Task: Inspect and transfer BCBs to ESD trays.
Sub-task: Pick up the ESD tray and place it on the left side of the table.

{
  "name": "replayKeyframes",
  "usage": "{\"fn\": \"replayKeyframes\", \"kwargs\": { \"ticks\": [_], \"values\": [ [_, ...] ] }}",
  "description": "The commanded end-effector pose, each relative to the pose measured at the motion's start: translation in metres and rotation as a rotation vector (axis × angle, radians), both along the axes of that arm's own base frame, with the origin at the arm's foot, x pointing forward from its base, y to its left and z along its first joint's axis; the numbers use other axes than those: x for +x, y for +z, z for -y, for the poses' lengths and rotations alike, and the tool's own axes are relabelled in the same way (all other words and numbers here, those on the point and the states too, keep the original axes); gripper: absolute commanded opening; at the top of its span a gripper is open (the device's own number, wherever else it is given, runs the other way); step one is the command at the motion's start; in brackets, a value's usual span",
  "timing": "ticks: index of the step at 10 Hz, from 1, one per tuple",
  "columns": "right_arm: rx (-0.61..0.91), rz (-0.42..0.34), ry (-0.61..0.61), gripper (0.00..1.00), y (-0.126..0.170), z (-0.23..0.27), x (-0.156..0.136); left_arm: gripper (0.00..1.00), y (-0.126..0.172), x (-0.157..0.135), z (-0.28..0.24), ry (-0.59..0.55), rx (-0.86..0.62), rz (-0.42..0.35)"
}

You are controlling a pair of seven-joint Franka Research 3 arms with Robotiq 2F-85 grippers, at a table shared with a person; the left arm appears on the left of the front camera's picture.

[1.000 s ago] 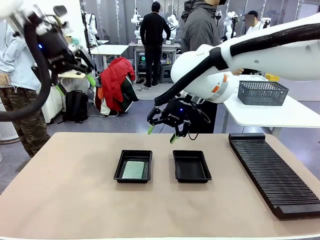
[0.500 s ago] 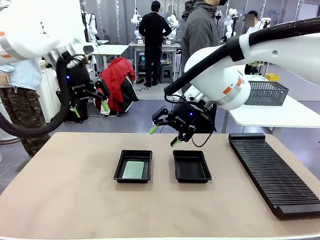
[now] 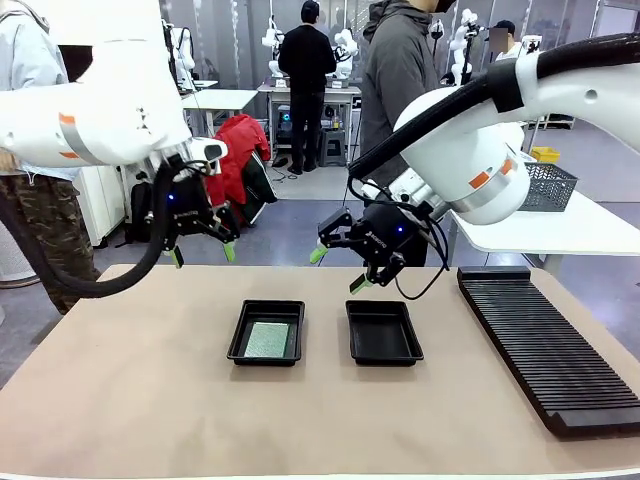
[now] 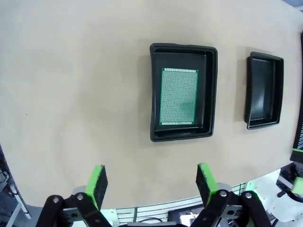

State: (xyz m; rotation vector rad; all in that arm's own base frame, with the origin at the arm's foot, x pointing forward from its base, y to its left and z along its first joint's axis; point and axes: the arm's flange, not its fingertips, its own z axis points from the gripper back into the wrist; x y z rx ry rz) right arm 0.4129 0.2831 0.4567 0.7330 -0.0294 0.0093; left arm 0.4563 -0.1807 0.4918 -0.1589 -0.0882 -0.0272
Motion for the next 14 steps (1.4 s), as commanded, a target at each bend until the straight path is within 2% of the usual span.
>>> {"fn": "replayKeyframes", "kwargs": {
  "ticks": [1, 3, 6, 7, 14],
  "values": [
    [0.046, 0.030, -0.021, 1.00, -0.009, 0.015, -0.006, 1.00, -0.020, 0.009, 0.016, 0.019, 0.042, 0.007],
    [0.060, 0.025, -0.030, 1.00, -0.010, 0.021, -0.007, 1.00, -0.050, 0.013, 0.026, 0.011, 0.071, -0.011],
    [0.072, 0.006, -0.052, 1.00, -0.014, 0.031, -0.008, 1.00, -0.077, 0.016, 0.035, -0.015, 0.083, 0.019],
    [0.038, -0.011, -0.041, 1.00, -0.006, 0.021, -0.003, 1.00, -0.088, 0.018, 0.039, -0.023, 0.088, 0.019],
    [0.038, -0.011, -0.041, 1.00, -0.006, 0.021, -0.003, 1.00, -0.155, 0.034, 0.052, -0.031, 0.122, 0.019]
  ]
}}
